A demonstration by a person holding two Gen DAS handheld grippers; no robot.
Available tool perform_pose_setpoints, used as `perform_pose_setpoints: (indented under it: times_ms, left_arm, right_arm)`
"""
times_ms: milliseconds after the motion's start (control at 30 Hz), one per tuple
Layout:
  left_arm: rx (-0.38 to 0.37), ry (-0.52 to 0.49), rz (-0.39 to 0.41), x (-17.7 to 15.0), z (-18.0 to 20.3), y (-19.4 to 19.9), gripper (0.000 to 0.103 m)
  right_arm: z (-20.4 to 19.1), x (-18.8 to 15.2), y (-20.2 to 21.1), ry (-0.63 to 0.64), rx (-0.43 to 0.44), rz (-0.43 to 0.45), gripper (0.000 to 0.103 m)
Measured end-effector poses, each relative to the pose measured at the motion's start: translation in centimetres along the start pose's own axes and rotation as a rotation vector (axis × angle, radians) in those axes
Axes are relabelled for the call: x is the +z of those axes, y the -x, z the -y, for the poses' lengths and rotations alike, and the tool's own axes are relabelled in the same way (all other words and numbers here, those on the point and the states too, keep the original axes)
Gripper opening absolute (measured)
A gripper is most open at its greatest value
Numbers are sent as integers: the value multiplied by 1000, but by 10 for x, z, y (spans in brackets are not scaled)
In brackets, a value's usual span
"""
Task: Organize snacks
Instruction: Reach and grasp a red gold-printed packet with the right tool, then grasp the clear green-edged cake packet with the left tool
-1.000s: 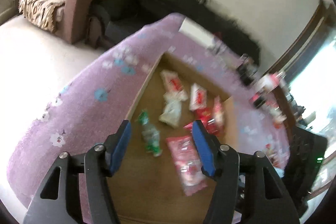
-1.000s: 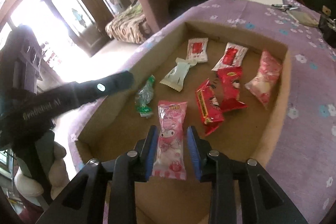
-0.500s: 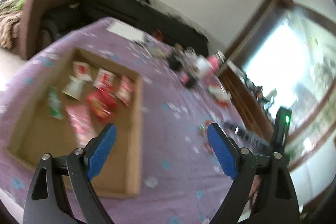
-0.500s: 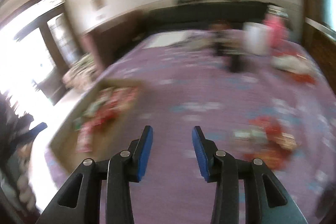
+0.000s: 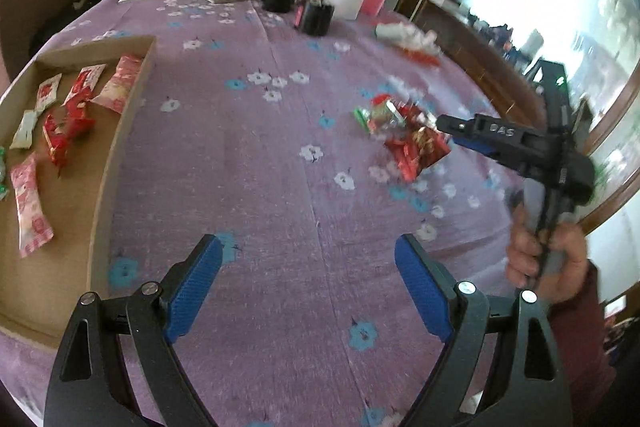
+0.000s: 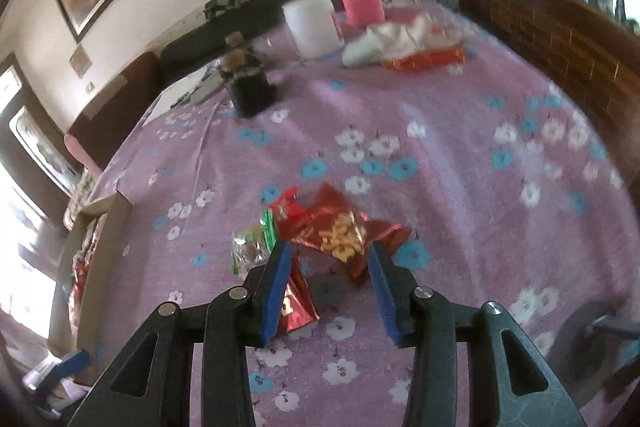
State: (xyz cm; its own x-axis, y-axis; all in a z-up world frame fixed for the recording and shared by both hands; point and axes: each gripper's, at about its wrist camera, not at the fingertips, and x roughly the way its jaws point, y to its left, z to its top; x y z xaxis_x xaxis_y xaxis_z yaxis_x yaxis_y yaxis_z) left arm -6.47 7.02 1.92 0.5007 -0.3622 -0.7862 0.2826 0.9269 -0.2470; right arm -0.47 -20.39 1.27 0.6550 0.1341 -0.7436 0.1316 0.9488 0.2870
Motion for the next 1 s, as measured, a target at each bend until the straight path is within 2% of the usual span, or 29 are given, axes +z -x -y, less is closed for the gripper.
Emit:
perform_pose_setpoints:
  times_ms: [133, 200, 333, 433, 467, 533, 600, 733, 833, 900, 967, 1000]
  left_arm:
    - [95, -56, 7, 1, 9, -15, 89]
    - [110, -61, -4, 2, 9, -24, 89]
    - [102, -29, -63, -2, 4, -42, 88]
    - [114, -34, -49, -3, 5, -40, 89]
    - [114, -30, -48, -3, 5, -40, 89]
    - [107, -20, -44, -4, 5, -39, 92]
    - [65, -11, -50, -3, 4, -42, 103]
    - [47, -20, -70, 0, 5, -44, 103]
    - [77, -105, -105, -2, 13, -48, 103]
    - [72, -116, -113, -2, 14, -47, 103]
    - [12, -86, -124, 3, 10, -43, 101]
    - [-19, -71, -114, 8, 8, -39, 101]
  right_arm:
    - [-2, -14, 0, 9, -21, 0, 43]
    - [-4, -18, -1, 11, 14, -10, 42]
    - [-19, -22, -11, 32, 162, -54, 40]
    - [-31, -25, -12, 78, 304, -66, 40]
    - [-33, -25, -10, 85, 317, -62, 41]
    - [-34, -26, -7, 94, 288, -42, 42]
    - [-37, -26, -5, 110, 240, -33, 43]
    - [-44, -28, -11, 146, 194, -54, 43]
    - [-50, -31, -16, 173, 145, -59, 43]
    - [-48, -33, -19, 172, 128, -57, 38]
    - [-42, -33, -20, 150, 139, -65, 31]
    - [-38, -33, -18, 131, 156, -66, 30]
